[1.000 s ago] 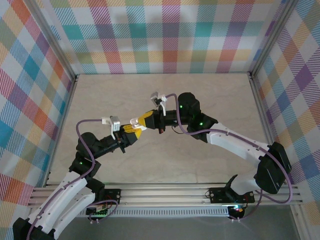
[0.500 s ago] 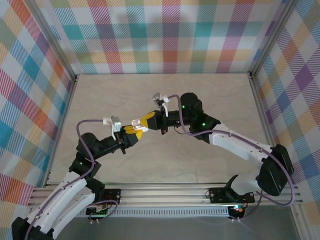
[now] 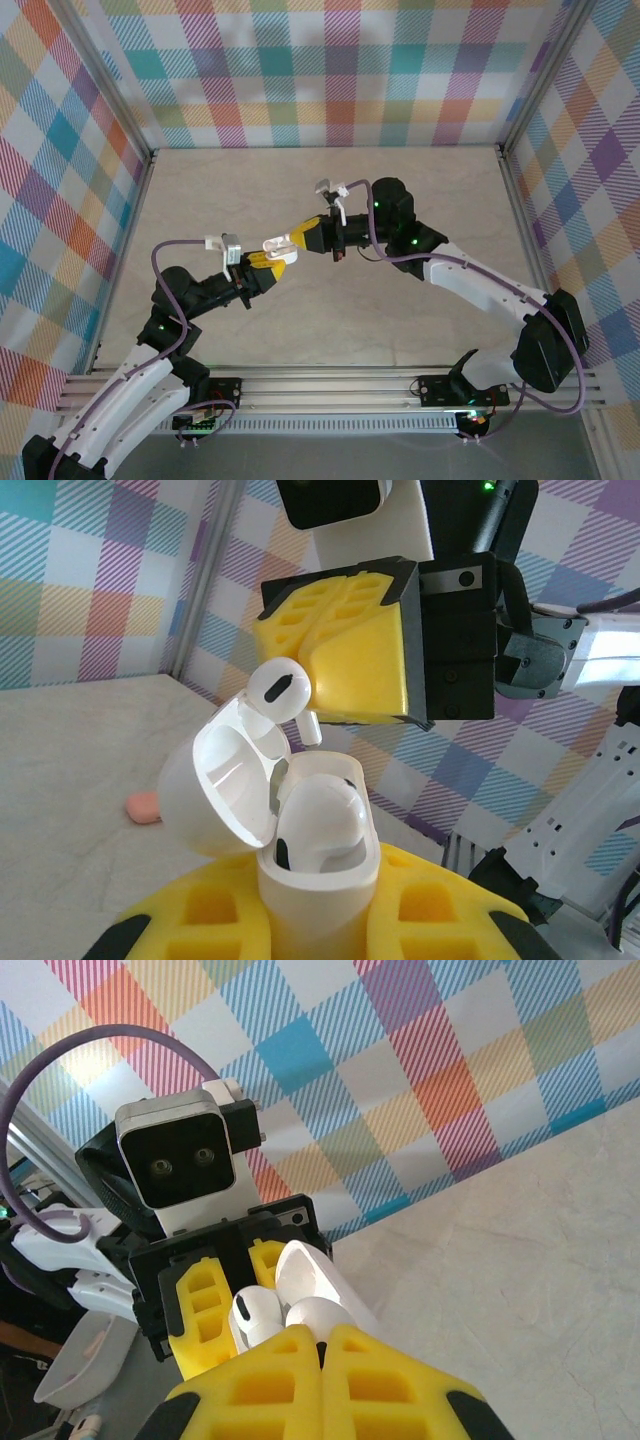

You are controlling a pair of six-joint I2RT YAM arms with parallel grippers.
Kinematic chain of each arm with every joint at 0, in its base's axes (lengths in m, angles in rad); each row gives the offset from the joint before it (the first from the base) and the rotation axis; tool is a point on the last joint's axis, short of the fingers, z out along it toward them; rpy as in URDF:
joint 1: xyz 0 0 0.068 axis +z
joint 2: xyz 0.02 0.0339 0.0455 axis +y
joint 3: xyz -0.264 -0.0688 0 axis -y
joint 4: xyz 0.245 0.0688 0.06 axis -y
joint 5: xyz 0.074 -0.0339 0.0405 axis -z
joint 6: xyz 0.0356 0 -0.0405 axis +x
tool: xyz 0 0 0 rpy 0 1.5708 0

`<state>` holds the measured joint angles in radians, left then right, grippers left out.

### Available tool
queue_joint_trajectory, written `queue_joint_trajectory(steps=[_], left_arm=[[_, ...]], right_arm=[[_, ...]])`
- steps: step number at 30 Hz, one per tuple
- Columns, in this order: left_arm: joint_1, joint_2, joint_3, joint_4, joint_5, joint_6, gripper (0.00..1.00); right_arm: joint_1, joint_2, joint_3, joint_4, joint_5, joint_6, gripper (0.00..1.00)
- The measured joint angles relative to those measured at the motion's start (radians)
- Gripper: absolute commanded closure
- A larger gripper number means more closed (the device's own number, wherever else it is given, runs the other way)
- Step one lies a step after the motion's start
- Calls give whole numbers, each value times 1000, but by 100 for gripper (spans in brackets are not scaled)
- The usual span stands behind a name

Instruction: Insert the wireless bluetooth earbuds into the charging case

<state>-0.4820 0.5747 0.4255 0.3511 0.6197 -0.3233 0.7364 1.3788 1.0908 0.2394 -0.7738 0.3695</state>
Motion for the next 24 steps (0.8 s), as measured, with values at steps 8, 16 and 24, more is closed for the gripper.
queue_joint_trajectory(steps=[8,16,24], left_arm=[[-2,5,2,6,1,-2,100],[-8,18,4,44,12,-3,100],[-8,19,4,44,16,-3,100]], right_arm=[[-3,0,-12,39,-18,55,100],[-3,0,-14,109,-53,132,100],[-3,1,-14,74,-62,119,100]])
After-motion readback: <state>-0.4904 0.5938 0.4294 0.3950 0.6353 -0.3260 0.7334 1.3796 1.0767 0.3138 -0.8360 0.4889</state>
